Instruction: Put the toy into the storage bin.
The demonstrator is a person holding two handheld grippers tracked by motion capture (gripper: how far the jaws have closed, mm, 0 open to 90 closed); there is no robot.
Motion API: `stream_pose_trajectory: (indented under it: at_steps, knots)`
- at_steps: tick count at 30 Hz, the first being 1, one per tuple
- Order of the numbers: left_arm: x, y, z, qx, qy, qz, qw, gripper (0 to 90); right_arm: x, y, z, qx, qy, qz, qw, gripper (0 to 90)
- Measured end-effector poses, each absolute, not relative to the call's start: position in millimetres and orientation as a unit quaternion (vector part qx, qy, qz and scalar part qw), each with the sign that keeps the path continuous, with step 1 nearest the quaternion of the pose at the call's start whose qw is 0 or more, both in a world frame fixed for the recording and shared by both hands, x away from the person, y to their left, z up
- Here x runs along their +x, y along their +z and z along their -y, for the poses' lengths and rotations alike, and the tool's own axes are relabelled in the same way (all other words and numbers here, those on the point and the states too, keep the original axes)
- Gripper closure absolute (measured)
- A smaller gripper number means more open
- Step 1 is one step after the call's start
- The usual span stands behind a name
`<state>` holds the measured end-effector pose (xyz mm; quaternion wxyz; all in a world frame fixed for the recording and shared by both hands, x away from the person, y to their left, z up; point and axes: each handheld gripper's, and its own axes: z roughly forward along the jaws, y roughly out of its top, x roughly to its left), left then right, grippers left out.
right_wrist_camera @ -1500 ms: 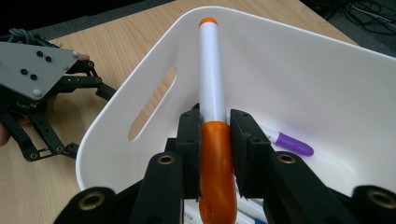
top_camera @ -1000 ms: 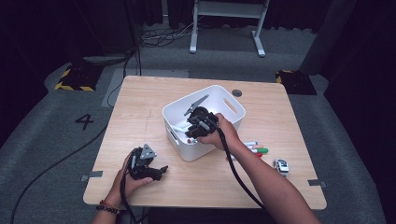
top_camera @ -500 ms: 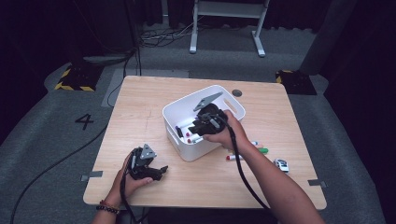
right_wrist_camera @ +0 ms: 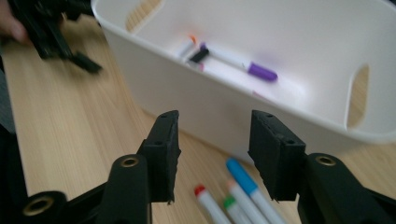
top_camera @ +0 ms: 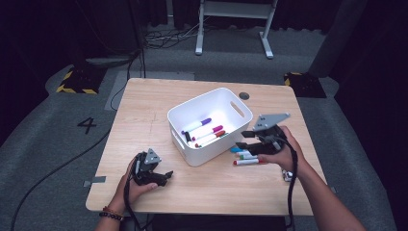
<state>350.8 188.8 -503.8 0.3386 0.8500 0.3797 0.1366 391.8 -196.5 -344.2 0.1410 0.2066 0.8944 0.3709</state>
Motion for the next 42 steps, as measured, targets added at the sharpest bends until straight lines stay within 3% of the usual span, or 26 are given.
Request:
stream_pose_trajectory:
  at_steps: [8,18,34,42]
  knots:
    - [350.9,-503.8,-188.7,0.850,0.136,-0.380,0.338,14.9,383.6,-415.2,266.9,0.227,0.329,-0.908,0.129,47.9]
    - [350.9,-503.8,-188.7,0.850,0.136,-0.380,0.339,14.9,404.4,-460.3,281.9,0.241,0.291,-0.919,0.113,45.5]
    - [350.9,-503.8,-188.7,0.850,0.136,-0.380,0.338,14.9,412.4,-471.2,277.6,0.238,0.262,-0.928,0.116,46.0]
    - [350.9,-503.8,-188.7,0.850,0.136,-0.380,0.339,14.9,406.8,-474.0,269.9,0.214,0.234,-0.943,0.099,52.8]
